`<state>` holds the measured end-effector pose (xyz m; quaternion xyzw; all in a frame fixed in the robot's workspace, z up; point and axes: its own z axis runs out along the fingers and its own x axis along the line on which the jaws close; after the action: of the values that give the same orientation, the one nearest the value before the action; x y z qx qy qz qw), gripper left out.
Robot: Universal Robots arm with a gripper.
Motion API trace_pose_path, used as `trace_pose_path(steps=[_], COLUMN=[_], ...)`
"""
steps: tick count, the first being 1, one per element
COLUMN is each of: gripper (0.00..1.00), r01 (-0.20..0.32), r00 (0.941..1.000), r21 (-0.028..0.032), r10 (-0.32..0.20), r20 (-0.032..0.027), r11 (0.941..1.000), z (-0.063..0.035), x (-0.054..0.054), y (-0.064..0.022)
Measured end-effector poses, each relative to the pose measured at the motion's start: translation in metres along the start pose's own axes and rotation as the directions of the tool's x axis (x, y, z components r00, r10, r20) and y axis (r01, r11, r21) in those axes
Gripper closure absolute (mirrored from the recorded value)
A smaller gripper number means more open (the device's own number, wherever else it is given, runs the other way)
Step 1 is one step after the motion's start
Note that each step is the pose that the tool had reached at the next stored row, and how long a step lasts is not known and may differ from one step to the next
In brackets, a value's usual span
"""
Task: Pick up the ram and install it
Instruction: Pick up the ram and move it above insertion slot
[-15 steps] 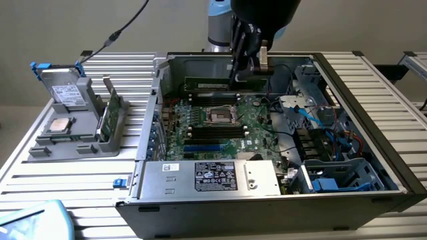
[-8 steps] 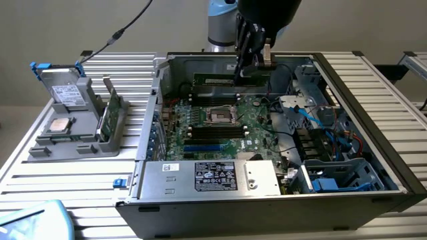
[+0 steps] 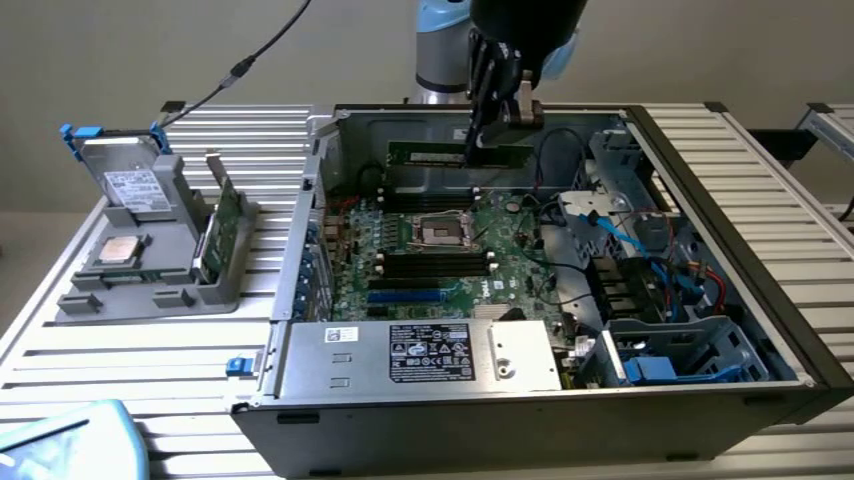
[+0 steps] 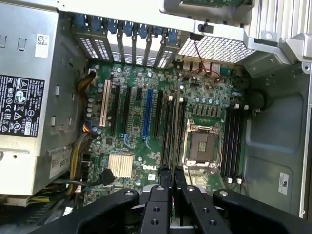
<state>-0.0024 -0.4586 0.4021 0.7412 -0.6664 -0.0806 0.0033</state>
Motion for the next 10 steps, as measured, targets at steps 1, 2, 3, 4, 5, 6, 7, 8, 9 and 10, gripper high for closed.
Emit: trace_pose_path(steps=[1,2,3,4,5,6,7,8,9,10], gripper=[0.86,0.86,0.86,0.86,0.86,0.86,0.86,0.86,0.86,0.86], r01=[-0.001,-0.001,-0.002,-0.003,-0.003,-0.004,-0.004,-0.005,-0.005,-0.005], r00=[1.0,0.9999,0.9998,0.9998,0.9997,0.9995,0.9993,0.9991,0.9989,0.9987], r21=[-0.0007,-0.0012,-0.0017,-0.002,-0.002,-0.002,-0.0009,0.0018,0.0054,0.0094], r10=[0.001,0.001,0.002,0.003,0.003,0.004,0.004,0.005,0.005,0.005], r20=[-0.0063,-0.0118,-0.0172,-0.0217,-0.0259,-0.0307,-0.0366,-0.0418,-0.0465,-0.0511], r11=[1.0,1.0,1.0,1.0,1.0,1.0,1.0,1.0,1.0,0.9999], z=[0.0009,0.0017,0.0026,0.0035,0.0044,0.0051,0.0057,0.0061,0.0065,0.0068], x=[-0.002,-0.003,-0.005,-0.006,-0.007,-0.008,-0.009,-0.01,-0.011,-0.013], y=[-0.0003,-0.0005,-0.0008,-0.001,-0.0012,-0.0014,-0.0016,-0.0018,-0.002,-0.0021])
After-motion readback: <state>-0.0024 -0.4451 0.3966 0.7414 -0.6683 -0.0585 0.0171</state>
